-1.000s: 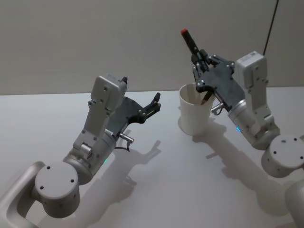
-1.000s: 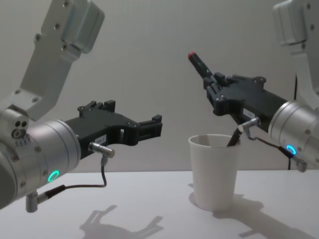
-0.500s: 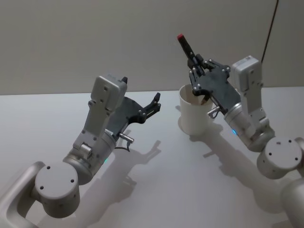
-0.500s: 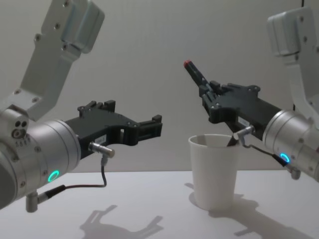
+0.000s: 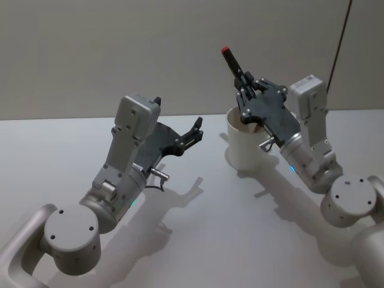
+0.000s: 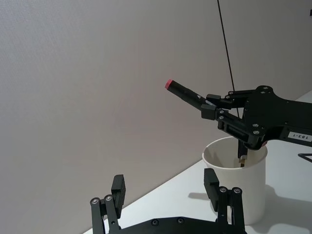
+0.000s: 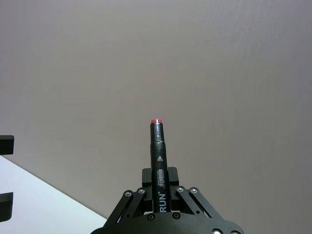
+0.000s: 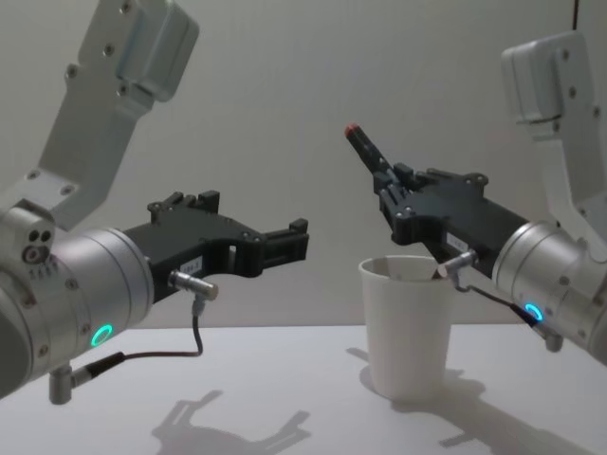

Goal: Place the pen into the pen holder.

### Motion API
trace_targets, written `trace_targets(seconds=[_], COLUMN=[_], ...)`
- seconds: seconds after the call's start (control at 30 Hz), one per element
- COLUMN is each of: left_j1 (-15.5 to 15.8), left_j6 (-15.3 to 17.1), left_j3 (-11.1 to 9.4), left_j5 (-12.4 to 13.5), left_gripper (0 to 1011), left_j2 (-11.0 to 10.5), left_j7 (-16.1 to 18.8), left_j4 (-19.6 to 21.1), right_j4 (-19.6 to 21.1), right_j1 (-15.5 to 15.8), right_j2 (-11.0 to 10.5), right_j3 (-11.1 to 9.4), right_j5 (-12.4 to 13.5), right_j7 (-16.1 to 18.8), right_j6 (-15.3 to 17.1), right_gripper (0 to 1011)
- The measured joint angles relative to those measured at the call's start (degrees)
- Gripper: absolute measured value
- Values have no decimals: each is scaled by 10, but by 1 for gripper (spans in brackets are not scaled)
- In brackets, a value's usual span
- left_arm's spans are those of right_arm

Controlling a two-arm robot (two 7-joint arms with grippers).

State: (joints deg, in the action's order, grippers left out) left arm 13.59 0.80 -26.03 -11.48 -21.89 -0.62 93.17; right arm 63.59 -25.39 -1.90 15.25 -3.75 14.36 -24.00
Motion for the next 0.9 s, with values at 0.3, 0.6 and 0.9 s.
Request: trace_targets(seconds=[0.3,0.6,0.9], left_j1=[0,0,0], left_j6=[0,0,0], left_j3=[0,0,0], left_j5=[0,0,0], left_gripper=[1001,1001,1001], left_j2=[0,0,0], left_j7=[0,0,0], left_j4=[0,0,0], right_j4=[-18,-31,-37], right_j1=[-7,-13,-16], right_j2=[3,6,7], right_j3=[2,4,4], right_j5=[-5,-10,-12], right_j7=[-4,-7,-8], right_j6=[-11,-19,-23], right_gripper=[171,171,334])
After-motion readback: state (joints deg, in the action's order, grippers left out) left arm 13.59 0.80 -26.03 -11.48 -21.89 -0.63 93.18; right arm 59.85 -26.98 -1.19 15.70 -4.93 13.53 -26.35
